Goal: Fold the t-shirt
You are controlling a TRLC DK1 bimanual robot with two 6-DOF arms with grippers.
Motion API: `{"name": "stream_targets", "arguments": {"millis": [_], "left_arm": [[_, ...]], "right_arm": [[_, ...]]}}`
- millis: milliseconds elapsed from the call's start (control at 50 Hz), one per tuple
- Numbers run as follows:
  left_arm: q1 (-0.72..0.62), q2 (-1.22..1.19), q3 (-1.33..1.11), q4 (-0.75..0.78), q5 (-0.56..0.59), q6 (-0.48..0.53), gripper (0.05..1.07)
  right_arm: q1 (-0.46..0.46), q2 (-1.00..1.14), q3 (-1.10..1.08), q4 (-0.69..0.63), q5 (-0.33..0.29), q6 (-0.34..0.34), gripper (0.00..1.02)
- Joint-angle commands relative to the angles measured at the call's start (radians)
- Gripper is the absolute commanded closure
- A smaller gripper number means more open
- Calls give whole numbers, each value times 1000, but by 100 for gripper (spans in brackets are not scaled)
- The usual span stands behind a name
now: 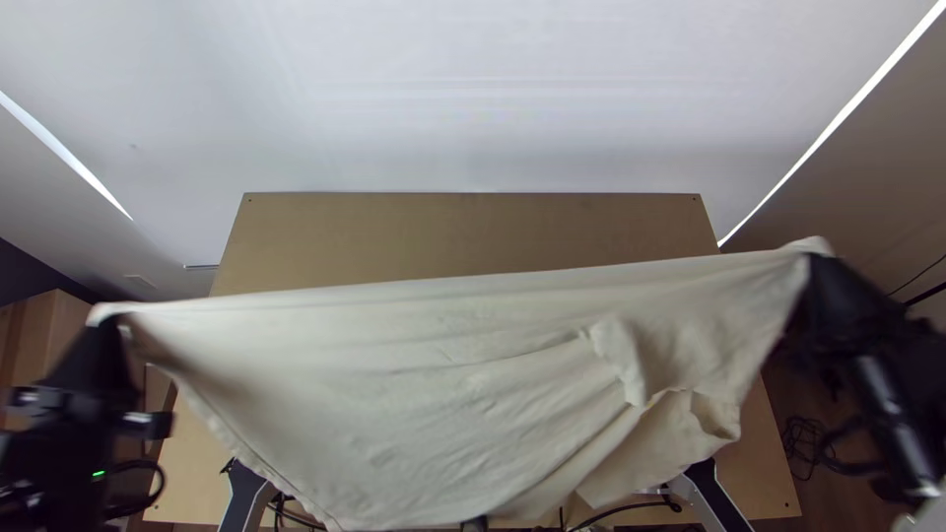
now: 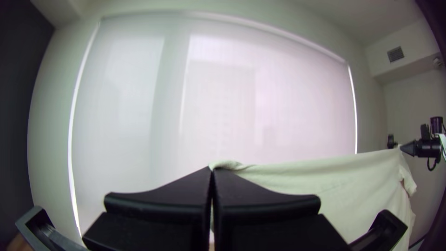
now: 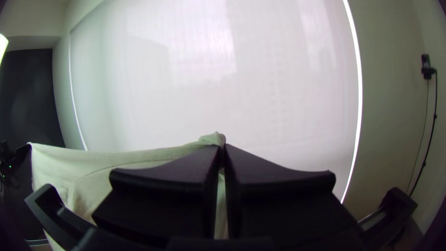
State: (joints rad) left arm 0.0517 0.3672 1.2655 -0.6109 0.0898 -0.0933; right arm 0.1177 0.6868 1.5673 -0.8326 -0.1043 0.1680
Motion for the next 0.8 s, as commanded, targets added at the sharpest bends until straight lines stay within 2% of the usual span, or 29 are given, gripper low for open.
{"name": "stream_targets", "arguments": {"millis": [0,140,340,580,780], "left_arm": [[-3,-88,-198,-29,7,-25,105],[-4,-139,-403,-29,34,-34,105],[-3,-62,-626,94,41,-5,105],[0,211,-735,341,41,-10,105],[-4,503,-664,430,34,-6,105]], "right_arm": [[39,-38,-224,-5,14,45,100],[97,-61,-484,44,15,59,100],[94,-30,-721,213,15,50,100],[91,195,-796,397,14,50,100],[82,479,-708,471,-6,56,100]]}}
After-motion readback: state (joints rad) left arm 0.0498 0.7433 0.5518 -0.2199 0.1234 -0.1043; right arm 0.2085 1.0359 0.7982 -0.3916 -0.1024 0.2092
